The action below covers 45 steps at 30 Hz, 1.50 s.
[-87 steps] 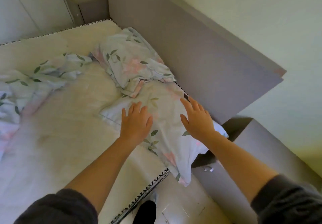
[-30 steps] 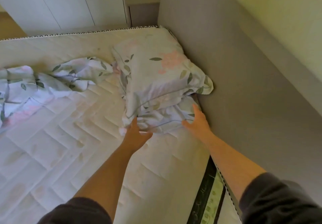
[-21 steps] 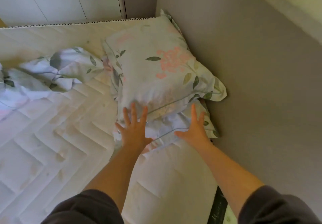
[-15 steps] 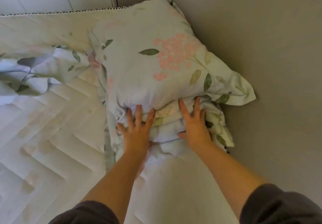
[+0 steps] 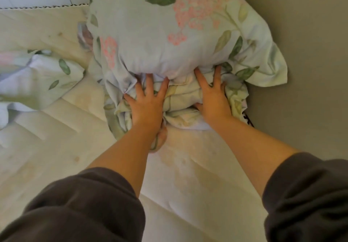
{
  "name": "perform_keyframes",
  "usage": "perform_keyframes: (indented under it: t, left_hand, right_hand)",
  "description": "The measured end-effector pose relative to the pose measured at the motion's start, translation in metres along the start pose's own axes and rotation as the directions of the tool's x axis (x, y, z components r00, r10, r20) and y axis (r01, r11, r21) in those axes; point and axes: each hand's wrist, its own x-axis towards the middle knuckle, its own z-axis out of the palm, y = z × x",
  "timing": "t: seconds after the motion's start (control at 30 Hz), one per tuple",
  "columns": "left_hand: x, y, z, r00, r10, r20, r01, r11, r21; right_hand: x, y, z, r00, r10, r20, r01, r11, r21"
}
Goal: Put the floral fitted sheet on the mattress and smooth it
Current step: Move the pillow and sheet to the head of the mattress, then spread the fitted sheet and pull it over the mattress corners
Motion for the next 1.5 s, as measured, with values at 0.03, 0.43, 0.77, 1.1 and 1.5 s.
perform_keyframes:
  t: [0.03, 0.43, 0.77, 1.1, 1.5]
  left_hand:
    - [0.017, -0.005, 0.006, 1.0, 0.001, 0.004, -0.001, 1.0, 0.002]
    - [0.136, -0.04, 0.061, 0.981, -0.035, -0.192, 0.024, 0.998, -0.059]
    - [0.069, -0.055, 0.056, 0.997, -0.011, 0.08, 0.028, 0.976, -0.214]
    - [-0.074, -0.157, -0.011, 0.96, 0.146, 0.239, -0.118, 0.985, -0.127]
    - [-0.119, -0.375, -0.058, 0.868, -0.369, 0.332, 0.096, 0.781, 0.617]
  right_hand:
    - [0.017, -0.003, 0.006, 1.0, -0.013, -0.003, 0.013, 1.0, -0.007]
    - [0.143, -0.024, 0.056, 0.991, -0.041, -0.131, 0.026, 0.993, -0.113]
    - [0.092, -0.014, 0.048, 0.99, -0.124, 0.063, 0.122, 0.992, 0.043]
    - [-0.037, -0.085, 0.025, 0.894, -0.048, 0.445, 0.067, 0.997, -0.028]
    - [-0.054, -0.193, 0.063, 0.74, -0.032, 0.672, 0.098, 0.993, -0.06]
